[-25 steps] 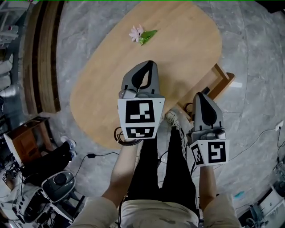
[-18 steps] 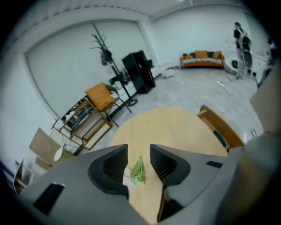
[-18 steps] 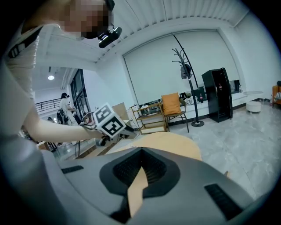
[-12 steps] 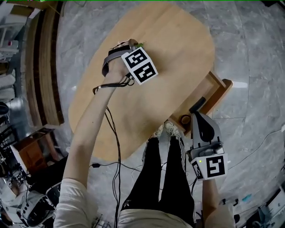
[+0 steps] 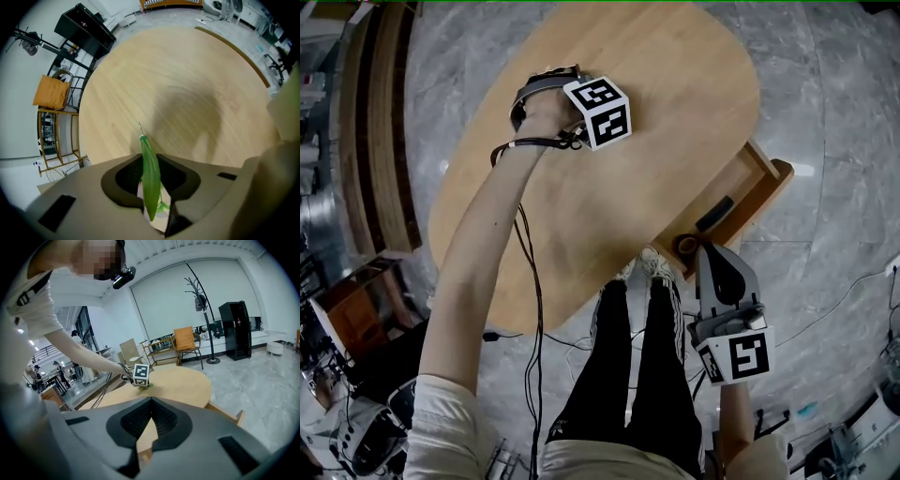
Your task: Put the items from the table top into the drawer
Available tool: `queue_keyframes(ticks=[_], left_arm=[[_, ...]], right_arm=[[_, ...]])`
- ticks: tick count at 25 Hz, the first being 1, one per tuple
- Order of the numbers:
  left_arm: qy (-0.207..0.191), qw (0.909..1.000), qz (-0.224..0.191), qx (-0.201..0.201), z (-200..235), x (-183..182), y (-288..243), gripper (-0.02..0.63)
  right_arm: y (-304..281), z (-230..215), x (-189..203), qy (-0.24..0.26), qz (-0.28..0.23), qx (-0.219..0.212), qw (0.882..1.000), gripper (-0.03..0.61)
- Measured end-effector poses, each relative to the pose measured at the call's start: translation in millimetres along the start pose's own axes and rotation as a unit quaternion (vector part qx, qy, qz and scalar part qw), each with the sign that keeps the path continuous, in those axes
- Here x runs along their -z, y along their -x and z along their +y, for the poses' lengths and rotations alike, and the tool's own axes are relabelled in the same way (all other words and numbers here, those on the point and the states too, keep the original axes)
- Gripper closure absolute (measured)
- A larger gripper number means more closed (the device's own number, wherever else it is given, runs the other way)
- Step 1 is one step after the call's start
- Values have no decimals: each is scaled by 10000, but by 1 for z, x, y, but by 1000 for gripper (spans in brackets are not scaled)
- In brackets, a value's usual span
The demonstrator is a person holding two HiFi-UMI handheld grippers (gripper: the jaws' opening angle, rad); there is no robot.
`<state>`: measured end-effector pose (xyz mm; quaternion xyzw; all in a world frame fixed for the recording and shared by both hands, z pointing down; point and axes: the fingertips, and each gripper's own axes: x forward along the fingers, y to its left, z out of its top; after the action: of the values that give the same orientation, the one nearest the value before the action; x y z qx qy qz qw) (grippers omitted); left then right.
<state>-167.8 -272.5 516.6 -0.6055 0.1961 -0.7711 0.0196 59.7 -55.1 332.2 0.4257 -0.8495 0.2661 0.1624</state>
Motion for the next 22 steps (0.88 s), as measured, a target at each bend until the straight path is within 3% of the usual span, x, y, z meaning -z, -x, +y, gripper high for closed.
queue_keyframes(ticks=[7, 10, 13, 16, 22], left_arm=[[-226, 9995, 27, -239, -6, 8, 2, 589], [-34, 9987, -315, -409, -5, 4, 22, 592], [404, 9919, -958, -736, -6, -5, 64, 592], [1244, 9704, -1830, -964, -17, -13, 120, 592], [2904, 9002, -3069, -1056, -69, 2, 228, 592]], right_arm=[[-3, 28, -6, 86, -74, -229, 9997, 572], [2, 27, -4, 112, -49, -178, 9998, 572], [6, 27, -3, 125, -36, -97, 9999, 572], [9, 30, -9, 169, -90, -25, 9998, 572], [9, 47, -30, 342, -280, -64, 9990, 572]])
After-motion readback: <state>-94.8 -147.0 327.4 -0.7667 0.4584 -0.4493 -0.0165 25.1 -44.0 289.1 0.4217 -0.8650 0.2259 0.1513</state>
